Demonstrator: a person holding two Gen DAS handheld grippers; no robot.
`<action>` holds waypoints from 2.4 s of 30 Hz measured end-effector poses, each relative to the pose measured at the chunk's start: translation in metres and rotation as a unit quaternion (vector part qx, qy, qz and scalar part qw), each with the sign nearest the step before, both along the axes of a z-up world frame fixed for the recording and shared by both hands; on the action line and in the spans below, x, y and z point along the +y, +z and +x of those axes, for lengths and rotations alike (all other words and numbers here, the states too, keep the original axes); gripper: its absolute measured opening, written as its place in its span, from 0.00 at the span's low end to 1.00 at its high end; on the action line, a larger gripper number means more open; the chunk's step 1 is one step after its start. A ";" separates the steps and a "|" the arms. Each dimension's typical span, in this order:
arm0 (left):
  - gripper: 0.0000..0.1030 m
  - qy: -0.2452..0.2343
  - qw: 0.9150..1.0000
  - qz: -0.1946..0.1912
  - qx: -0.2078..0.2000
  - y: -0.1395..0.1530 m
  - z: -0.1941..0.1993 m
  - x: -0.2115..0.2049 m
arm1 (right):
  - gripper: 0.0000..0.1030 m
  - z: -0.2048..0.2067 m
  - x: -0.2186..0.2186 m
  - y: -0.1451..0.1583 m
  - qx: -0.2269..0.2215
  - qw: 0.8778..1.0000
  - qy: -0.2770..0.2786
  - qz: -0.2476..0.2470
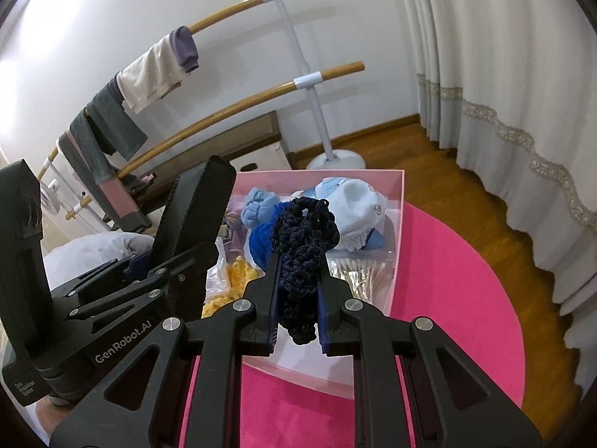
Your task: Organize soft objects
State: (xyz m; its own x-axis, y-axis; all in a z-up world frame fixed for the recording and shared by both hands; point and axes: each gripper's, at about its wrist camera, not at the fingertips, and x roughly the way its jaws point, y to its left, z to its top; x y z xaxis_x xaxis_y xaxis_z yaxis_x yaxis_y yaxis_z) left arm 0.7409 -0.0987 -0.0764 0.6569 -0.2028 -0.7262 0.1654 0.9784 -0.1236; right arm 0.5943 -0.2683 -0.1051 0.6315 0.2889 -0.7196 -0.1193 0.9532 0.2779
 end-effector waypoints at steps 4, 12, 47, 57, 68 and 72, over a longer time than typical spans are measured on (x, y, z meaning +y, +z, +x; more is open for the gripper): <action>0.38 -0.001 1.000 0.005 0.007 -0.009 0.009 -0.004 | 0.14 0.004 -0.001 -0.005 0.005 1.000 -0.001 0.001; 0.81 0.018 0.999 0.027 -0.011 -0.015 0.009 -0.008 | 0.20 0.009 -0.003 -0.015 0.017 1.000 -0.006 0.007; 1.00 0.077 0.987 0.051 -0.135 0.051 -0.255 0.048 | 1.00 -0.145 -0.003 0.068 -0.103 0.992 -0.066 -0.035; 1.00 0.081 0.981 0.061 -0.163 0.062 -0.358 0.051 | 1.00 -0.239 0.017 0.090 -0.159 0.981 -0.083 -0.070; 1.00 0.101 0.978 0.058 -0.174 0.065 -0.449 0.064 | 1.00 -0.312 0.044 0.085 -0.181 0.975 -0.083 -0.103; 1.00 0.109 0.976 0.058 -0.178 0.065 -0.470 0.069 | 1.00 -0.324 0.047 0.086 -0.185 0.973 -0.087 -0.103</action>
